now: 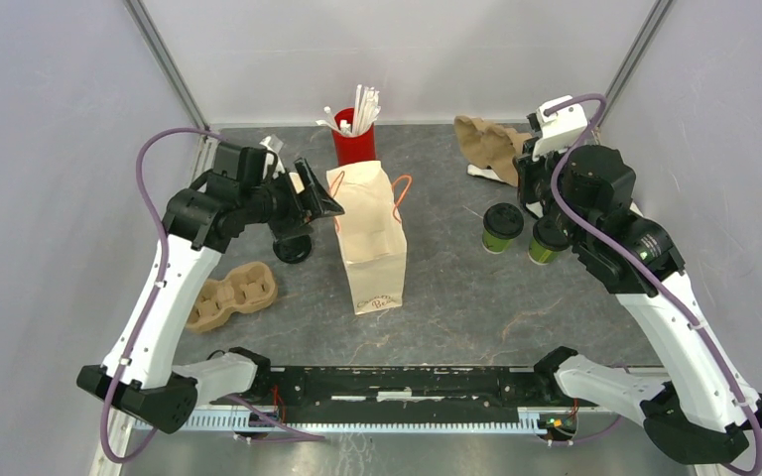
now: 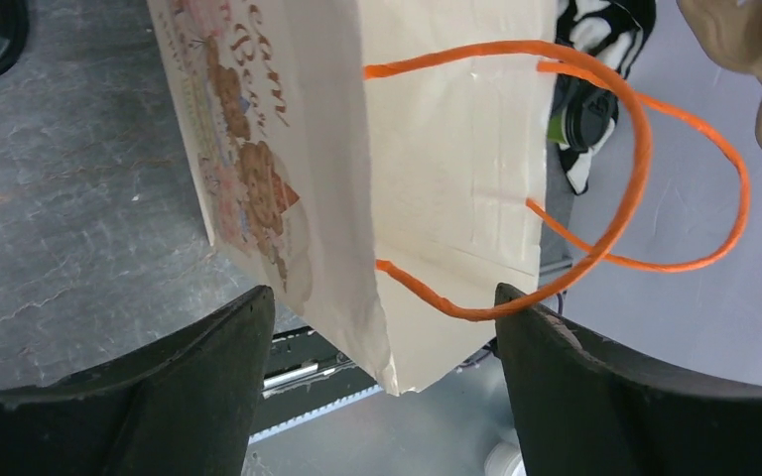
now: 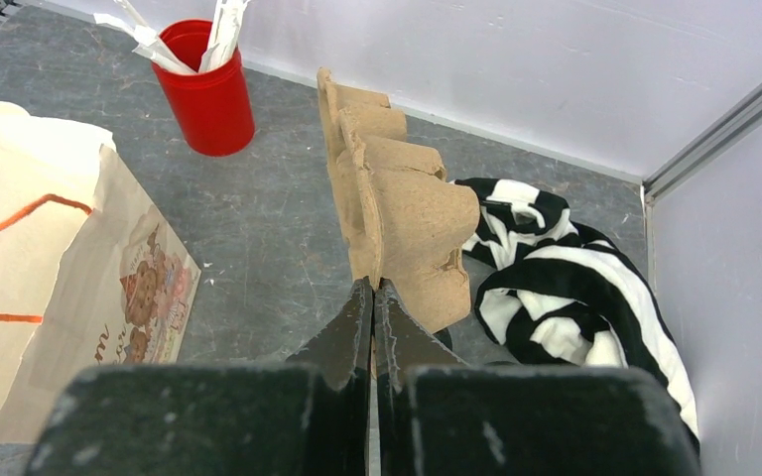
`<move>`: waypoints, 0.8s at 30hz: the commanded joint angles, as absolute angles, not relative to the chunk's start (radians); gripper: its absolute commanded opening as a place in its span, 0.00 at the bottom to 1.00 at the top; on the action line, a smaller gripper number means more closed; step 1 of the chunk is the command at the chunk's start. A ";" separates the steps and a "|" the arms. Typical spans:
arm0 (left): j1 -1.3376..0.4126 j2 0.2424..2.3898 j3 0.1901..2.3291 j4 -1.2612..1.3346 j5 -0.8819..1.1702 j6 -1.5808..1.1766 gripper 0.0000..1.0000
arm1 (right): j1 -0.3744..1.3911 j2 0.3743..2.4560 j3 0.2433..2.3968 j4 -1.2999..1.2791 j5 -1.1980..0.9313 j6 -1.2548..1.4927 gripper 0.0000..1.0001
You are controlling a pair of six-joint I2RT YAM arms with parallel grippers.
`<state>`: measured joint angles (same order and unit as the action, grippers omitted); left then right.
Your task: Pack the takeout coffee
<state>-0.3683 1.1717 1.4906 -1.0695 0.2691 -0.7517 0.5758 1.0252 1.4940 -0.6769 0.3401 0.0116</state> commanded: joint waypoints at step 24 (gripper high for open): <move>-0.679 1.423 1.726 -1.173 -0.249 -0.564 0.26 | 0.578 0.989 1.494 -0.657 0.340 0.016 0.00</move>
